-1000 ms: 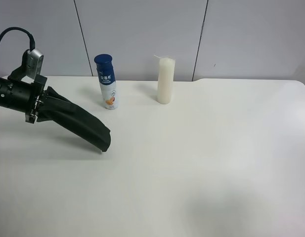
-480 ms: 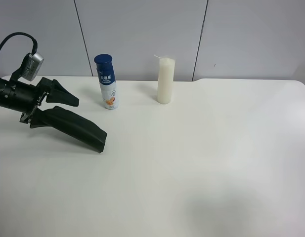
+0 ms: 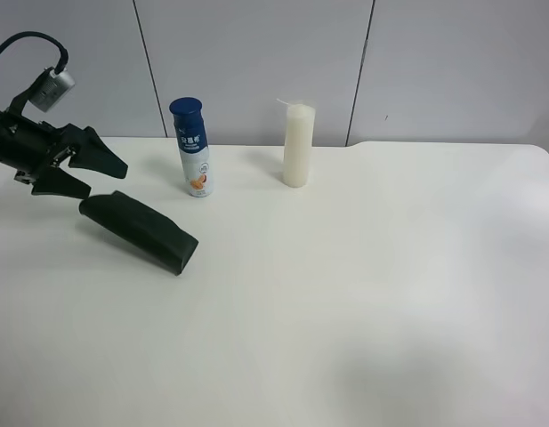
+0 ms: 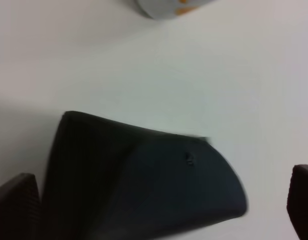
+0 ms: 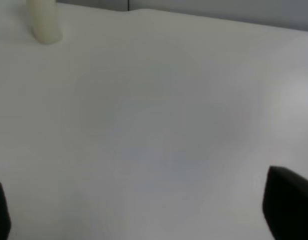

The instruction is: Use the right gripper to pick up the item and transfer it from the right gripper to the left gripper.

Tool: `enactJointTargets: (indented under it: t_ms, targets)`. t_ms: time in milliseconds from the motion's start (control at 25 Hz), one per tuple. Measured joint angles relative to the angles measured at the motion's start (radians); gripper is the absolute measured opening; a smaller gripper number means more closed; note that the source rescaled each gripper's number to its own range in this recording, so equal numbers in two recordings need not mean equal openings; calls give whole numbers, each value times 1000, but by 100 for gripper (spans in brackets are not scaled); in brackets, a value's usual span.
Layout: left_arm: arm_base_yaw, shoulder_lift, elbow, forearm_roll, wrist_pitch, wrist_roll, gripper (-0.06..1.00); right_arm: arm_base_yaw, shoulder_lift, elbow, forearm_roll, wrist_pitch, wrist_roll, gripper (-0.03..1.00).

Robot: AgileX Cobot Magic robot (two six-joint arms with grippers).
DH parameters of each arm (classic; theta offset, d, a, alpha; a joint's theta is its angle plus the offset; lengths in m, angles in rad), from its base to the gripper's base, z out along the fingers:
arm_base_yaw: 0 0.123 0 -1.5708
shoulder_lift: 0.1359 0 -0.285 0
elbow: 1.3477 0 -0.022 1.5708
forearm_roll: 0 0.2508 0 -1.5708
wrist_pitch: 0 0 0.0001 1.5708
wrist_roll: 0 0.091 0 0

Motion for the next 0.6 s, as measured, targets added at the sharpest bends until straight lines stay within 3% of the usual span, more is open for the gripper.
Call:
enactJointTargets:
  t_ms: [320,600]
  targets:
    - [0,-138,-55,224,-20,-169,99,0,0,0,0,0,0,100]
    - [0,-359,-55,319,42,-283,100,0,0,0,0,0,0,100]
